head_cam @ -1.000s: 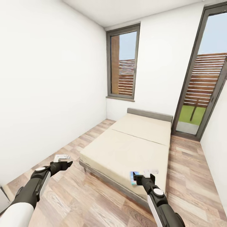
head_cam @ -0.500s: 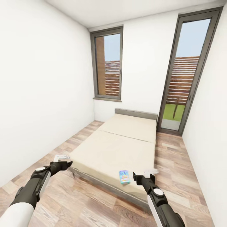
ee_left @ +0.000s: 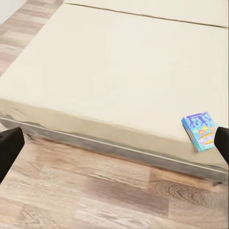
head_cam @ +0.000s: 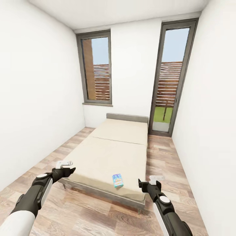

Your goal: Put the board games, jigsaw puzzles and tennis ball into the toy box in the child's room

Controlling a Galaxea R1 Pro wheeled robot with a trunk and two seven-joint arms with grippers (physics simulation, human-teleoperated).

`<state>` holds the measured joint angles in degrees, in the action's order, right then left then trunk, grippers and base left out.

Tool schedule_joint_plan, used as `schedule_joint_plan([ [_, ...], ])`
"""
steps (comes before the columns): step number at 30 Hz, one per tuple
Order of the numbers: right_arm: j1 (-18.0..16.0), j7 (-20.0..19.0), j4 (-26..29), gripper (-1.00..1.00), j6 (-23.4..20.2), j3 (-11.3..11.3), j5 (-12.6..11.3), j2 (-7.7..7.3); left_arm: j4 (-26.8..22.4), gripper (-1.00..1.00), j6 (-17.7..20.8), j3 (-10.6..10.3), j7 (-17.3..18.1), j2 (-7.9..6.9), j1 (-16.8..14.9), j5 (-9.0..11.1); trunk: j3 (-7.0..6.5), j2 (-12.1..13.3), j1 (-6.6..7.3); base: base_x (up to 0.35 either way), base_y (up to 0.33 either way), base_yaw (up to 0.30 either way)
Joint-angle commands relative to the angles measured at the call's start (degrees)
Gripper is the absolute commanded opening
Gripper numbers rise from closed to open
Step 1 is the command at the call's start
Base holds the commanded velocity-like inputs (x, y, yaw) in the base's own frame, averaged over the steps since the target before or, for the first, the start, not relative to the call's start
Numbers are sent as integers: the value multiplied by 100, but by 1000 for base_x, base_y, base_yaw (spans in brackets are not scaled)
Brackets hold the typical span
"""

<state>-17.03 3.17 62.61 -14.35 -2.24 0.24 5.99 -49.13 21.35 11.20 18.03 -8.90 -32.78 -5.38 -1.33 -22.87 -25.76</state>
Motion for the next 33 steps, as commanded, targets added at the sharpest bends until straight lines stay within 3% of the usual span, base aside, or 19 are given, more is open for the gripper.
schedule_joint_plan([
  [1, -2, 33, 4, 100, -32, -13, 3, -1, -9, 100, 22, 22, 51, 3, 0, -57, -1, -4, -2, -50, 0, -280],
  [19, -2, 26, 6, 100, -26, -13, -14, -1, -9, 100, 27, 22, 59, 2, 0, -59, -50, -4, -2, -55, 46, -272],
  [33, -9, 18, 6, 100, -82, -17, -16, -1, -9, 100, 21, 25, 52, 2, 0, -58, 45, -4, -2, -67, 102, -126],
])
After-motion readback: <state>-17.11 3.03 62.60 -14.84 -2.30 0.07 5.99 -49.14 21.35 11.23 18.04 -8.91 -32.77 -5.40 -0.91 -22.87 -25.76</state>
